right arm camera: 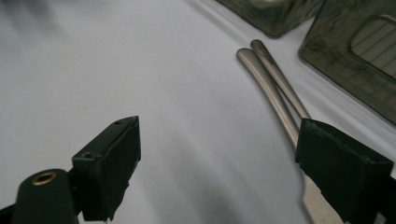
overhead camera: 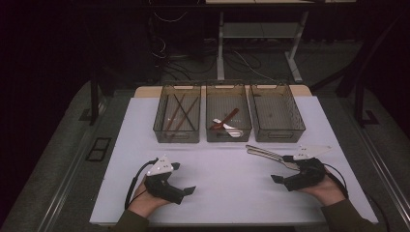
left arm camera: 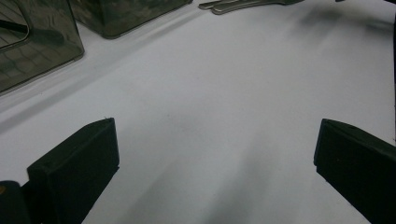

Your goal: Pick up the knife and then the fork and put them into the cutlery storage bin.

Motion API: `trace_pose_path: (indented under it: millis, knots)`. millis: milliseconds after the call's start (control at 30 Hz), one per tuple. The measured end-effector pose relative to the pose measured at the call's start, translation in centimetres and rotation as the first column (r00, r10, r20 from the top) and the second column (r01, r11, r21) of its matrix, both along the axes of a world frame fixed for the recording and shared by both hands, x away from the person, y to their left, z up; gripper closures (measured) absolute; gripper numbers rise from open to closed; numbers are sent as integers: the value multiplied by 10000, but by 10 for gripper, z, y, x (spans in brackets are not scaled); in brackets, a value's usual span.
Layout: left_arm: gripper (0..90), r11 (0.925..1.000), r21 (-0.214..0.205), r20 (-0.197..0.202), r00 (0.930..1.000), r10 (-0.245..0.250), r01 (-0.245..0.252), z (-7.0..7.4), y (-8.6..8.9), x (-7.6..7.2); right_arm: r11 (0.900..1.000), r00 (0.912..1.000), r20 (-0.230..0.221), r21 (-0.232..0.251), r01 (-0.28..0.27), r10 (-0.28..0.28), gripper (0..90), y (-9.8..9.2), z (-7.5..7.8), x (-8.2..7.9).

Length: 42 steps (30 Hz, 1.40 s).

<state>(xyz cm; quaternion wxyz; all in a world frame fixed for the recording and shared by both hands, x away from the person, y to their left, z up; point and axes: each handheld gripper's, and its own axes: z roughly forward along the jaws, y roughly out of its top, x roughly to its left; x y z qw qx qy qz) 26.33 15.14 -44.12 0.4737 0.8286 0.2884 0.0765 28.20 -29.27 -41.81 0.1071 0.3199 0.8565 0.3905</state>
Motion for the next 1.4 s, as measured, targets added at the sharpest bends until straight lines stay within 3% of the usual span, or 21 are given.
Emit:
trace_pose_path:
  millis: [200,367,600,867,1167,1267,1300,1333,1367,1400]
  knots:
    - [0,9999,68,-48,9999,-129,129,-2,-2,0,10000,9997,-251,-20,-8,7,150,-6,4,13]
    - [0,9998,118,-39,9999,-137,138,-3,-2,1,10000,9999,-146,-55,3,-4,150,-11,9,24]
    - [0,9998,151,5,9999,-106,106,-3,0,1,9977,9997,-234,-681,-5,-11,191,-14,16,43]
    - [0,9997,166,-24,9998,-179,179,-3,0,1,9842,9916,-1129,-1578,-808,633,357,-5,16,66]
    - [0,9996,160,-39,9997,-251,252,-4,-1,1,9447,9803,-1644,-2896,-1537,1091,499,8,21,81]
    - [0,9995,150,-44,9996,-270,271,-4,0,1,9262,9766,-1769,-3332,-1764,1224,553,13,21,83]
    - [0,9995,157,-47,9996,-283,283,-4,0,1,9147,9743,-1829,-3563,-1906,1317,564,14,20,84]
    - [0,9995,154,-46,9996,-282,283,-4,-1,1,9105,9723,-1915,-3633,-1974,1344,575,16,20,84]
    - [0,9995,151,-51,9996,-288,288,-4,-1,1,8964,9719,-1872,-3920,-2070,1426,580,17,19,86]
    - [0,9994,154,-49,9996,-296,297,-4,-1,1,8910,9701,-1931,-4000,-2146,1470,589,19,18,86]
